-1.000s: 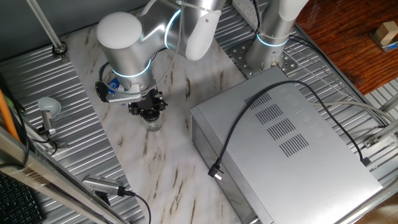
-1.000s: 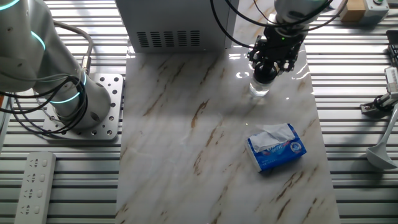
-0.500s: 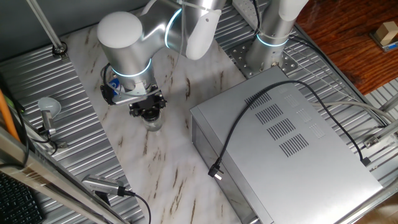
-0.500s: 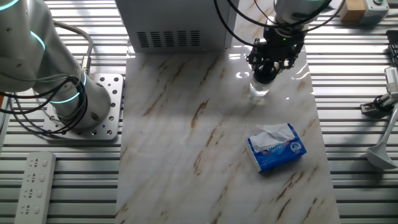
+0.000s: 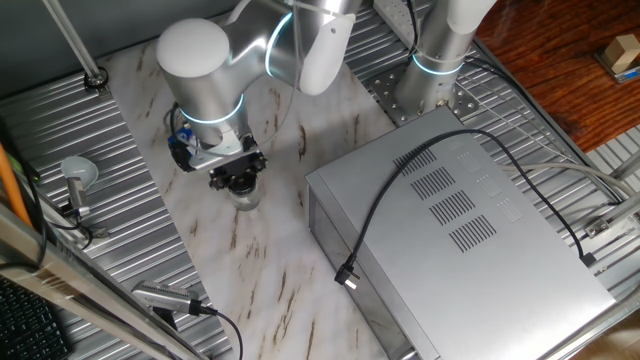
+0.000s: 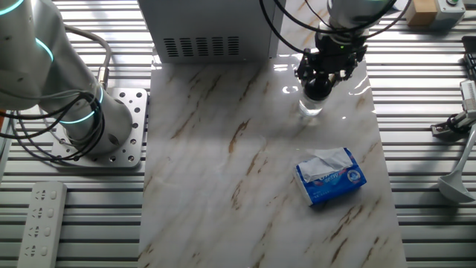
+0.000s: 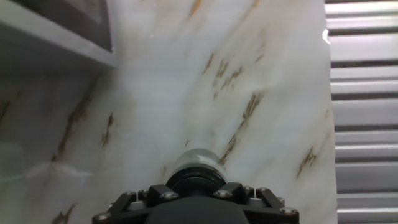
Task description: Unscrew the lid from the jar
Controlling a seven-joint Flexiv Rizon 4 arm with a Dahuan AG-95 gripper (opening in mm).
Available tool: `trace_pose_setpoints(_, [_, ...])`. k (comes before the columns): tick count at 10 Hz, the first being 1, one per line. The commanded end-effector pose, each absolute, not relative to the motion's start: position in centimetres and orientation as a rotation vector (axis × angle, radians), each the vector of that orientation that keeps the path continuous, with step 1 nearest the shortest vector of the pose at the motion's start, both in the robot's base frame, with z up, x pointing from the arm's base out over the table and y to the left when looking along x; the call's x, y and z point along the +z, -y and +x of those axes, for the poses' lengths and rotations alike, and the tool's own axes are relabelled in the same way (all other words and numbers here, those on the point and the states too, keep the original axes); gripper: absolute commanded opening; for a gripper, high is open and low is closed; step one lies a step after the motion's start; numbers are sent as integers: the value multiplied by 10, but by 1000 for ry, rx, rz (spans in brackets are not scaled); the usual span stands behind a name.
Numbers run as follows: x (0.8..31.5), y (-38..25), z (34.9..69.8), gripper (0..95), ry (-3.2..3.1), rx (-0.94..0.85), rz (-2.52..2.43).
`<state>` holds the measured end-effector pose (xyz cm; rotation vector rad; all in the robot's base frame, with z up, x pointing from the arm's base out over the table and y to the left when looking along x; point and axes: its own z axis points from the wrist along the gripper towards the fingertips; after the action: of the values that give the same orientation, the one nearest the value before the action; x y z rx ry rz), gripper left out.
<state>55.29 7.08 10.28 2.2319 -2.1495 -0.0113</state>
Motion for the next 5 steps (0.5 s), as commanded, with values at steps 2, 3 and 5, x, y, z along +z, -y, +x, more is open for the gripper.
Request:
trace_pose_setpoints(2, [102,-71,553,570,2146,-2,2242])
trace_pose_setpoints(3, [102,-71,553,760,2140,-2,2246])
trace_pose_setpoints(5, [102,-71,553,760,2138,-7,2250])
